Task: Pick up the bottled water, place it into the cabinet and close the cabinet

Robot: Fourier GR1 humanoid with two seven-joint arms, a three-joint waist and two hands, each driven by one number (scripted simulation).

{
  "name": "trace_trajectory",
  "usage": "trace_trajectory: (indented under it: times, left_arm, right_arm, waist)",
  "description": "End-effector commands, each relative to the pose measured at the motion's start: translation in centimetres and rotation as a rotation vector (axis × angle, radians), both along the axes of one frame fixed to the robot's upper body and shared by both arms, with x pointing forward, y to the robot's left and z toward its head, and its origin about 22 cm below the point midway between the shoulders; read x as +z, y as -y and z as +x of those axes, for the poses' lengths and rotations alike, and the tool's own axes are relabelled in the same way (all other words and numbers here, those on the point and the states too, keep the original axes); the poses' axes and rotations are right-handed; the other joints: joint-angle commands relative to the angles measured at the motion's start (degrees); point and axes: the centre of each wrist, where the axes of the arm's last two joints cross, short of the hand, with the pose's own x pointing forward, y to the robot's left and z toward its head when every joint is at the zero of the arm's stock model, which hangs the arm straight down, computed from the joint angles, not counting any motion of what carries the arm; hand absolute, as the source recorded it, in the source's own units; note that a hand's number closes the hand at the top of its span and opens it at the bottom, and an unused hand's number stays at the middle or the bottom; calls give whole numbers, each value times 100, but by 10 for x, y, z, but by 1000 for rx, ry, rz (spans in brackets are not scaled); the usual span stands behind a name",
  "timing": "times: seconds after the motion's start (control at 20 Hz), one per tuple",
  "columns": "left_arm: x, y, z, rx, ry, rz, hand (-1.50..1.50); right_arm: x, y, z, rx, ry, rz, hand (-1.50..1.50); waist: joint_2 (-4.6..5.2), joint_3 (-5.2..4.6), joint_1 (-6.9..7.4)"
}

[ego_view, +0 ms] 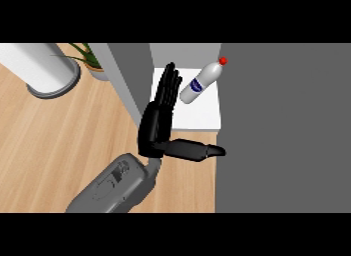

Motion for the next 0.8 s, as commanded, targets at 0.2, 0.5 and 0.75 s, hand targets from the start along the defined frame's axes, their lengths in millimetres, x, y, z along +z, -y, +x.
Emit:
trace_trajectory:
  times: [0.2,0.5,0.75]
  left_arm:
    - [-1,-37,-44,-1,-17,-32,-150]
    - [-7,-64,-93,22,-23,-31,-150]
    - [2,-83,-92,59,-14,-29,-150]
  right_arm:
    - [37,-20,2,241,-36,-146,150]
    - [36,-34,-2,370,-56,-159,150]
    - [45,-54,-1,471,-88,-144,150]
  waist:
    - [22,-5,18]
    - [-26,-2,-58]
    - [-5,-5,-110]
